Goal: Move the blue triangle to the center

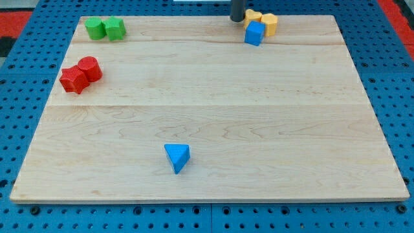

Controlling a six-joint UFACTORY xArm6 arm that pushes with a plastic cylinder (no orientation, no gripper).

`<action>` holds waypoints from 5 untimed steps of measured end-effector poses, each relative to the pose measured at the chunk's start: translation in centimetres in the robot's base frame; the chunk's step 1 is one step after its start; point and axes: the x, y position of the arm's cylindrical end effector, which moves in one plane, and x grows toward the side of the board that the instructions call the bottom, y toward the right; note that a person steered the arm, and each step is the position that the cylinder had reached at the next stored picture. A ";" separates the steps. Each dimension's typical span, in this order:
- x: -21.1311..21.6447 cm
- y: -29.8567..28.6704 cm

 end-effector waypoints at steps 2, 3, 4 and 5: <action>1.0 -2.4; 1.6 -4.7; 7.3 -8.2; 15.1 -8.7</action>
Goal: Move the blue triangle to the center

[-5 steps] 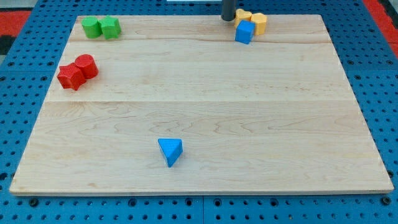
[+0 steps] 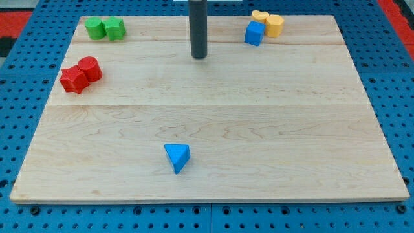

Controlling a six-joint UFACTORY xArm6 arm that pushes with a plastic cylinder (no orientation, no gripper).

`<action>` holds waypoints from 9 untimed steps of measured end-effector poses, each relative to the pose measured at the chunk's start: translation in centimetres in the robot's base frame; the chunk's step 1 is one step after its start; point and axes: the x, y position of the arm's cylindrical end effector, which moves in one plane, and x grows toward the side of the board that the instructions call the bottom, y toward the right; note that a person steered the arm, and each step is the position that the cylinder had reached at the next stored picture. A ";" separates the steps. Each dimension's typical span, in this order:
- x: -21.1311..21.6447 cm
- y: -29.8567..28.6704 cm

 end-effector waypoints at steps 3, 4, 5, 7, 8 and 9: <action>21.9 10.8; 26.7 7.1; 27.1 1.5; 25.8 -2.6; 24.4 -3.6; 22.4 -5.0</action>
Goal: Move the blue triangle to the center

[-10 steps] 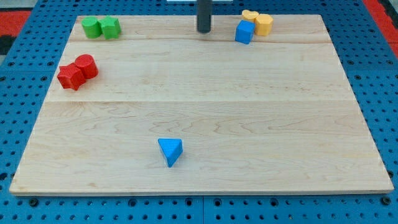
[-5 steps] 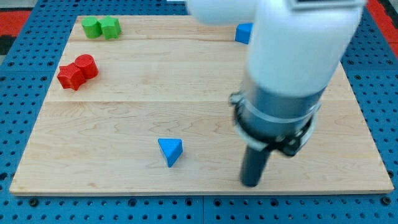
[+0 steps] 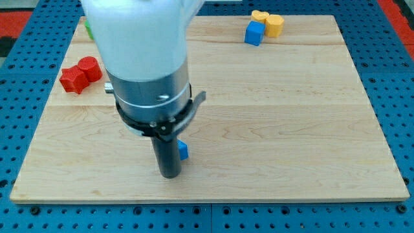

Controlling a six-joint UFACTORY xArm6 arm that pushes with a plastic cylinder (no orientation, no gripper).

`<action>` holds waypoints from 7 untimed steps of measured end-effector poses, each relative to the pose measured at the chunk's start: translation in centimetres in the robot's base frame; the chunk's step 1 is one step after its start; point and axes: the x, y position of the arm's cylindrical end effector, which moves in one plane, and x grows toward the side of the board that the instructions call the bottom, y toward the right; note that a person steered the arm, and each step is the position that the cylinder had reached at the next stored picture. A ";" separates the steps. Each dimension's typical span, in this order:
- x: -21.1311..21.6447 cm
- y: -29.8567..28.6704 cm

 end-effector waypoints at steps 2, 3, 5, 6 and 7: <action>-4.4 -0.6; -7.9 -1.5; -11.2 -0.5; -12.1 1.4; -12.5 4.1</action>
